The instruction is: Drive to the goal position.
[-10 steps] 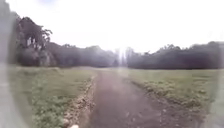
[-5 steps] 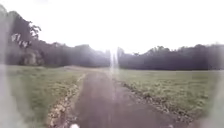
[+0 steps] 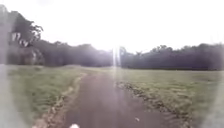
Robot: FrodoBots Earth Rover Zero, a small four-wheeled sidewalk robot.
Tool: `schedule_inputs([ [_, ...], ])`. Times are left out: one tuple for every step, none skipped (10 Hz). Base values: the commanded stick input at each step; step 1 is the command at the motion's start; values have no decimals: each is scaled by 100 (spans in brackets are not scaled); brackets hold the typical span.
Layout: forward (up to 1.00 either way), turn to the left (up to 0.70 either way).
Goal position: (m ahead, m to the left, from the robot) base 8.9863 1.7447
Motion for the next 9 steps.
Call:
schedule_inputs([
  [85, 17],
  [85, 0],
  [85, 0],
  [85, 0],
  [85, 0],
  [85, 0],
  [85, 0],
  [85, 0],
  [85, 0],
])
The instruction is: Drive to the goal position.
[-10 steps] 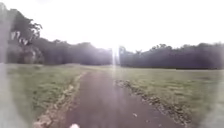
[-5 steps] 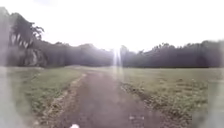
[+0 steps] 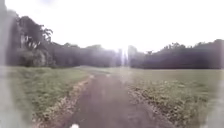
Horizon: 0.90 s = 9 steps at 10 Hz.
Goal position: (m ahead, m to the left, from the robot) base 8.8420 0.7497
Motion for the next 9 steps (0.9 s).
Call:
schedule_inputs([
  [85, 0],
  [85, 0],
  [85, 0],
  [85, 0],
  [85, 0],
  [85, 0],
  [85, 0],
  [85, 0],
  [85, 0],
])
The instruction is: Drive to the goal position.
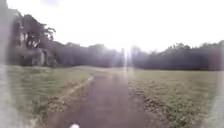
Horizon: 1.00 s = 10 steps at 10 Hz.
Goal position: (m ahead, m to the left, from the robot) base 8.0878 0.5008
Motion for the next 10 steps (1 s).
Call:
schedule_inputs([
  [85, 0],
  [85, 0],
  [85, 0],
  [85, 0],
  [85, 0],
  [85, 0],
  [85, 0],
  [85, 0],
  [85, 0],
  [85, 0],
])
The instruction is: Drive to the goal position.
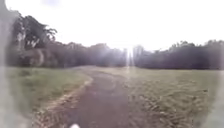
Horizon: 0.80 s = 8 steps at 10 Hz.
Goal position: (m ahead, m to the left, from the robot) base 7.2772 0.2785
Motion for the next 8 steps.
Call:
schedule_inputs([
  [85, 0],
  [85, -30],
  [85, -19],
  [85, -6],
  [85, 0],
  [85, 0],
  [85, 0],
  [85, 0],
])
